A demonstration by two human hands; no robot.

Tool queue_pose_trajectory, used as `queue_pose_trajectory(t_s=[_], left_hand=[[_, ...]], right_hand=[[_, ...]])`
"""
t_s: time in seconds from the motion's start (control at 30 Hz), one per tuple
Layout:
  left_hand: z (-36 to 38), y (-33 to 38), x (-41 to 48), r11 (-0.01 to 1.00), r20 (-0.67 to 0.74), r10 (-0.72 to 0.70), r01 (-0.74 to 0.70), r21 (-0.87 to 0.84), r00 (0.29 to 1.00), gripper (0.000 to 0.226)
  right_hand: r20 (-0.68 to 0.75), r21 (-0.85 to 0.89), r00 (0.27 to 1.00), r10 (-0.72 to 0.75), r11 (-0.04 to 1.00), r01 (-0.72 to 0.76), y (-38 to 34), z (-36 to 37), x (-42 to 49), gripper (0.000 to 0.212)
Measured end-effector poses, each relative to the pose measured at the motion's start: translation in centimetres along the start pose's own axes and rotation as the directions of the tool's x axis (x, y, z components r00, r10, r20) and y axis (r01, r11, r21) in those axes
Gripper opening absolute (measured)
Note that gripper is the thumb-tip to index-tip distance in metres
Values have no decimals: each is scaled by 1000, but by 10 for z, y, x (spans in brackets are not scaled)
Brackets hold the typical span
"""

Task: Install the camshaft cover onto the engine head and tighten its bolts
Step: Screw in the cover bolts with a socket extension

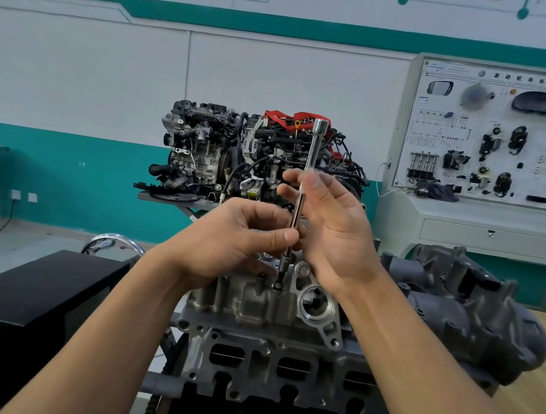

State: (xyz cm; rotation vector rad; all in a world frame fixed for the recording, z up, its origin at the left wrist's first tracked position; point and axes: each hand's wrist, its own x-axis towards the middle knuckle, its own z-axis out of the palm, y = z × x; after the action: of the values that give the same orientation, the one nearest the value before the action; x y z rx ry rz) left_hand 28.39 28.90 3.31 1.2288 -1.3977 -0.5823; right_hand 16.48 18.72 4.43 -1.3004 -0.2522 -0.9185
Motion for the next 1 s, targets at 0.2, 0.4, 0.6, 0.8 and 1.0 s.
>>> queue_pose_trajectory(t_s=[0.2,0.4,0.6,0.8,1.0], left_hand=[[-2,3,-1,998,59,-42,45,-51,997,30],[-2,4,1,999,9,-35,35,-6,999,35],[-1,-1,0,999,-15,-31,31,-36,999,26],[-1,1,-1,1000,15,-24,24,-4,1000,32],[1,0,0,995,-16,34,-32,95,999,33]], right_hand=[[70,-75,996,56,996,-50,1,1,-1,28],[-54,-80,997,-60,995,56,5,0,2,15],[45,-69,999,-4,998,7,1,-1,0,21],[44,-51,999,-10,999,12,4,0,0,25],[-76,-125,985,-153,982,143,8,0,1,15]])
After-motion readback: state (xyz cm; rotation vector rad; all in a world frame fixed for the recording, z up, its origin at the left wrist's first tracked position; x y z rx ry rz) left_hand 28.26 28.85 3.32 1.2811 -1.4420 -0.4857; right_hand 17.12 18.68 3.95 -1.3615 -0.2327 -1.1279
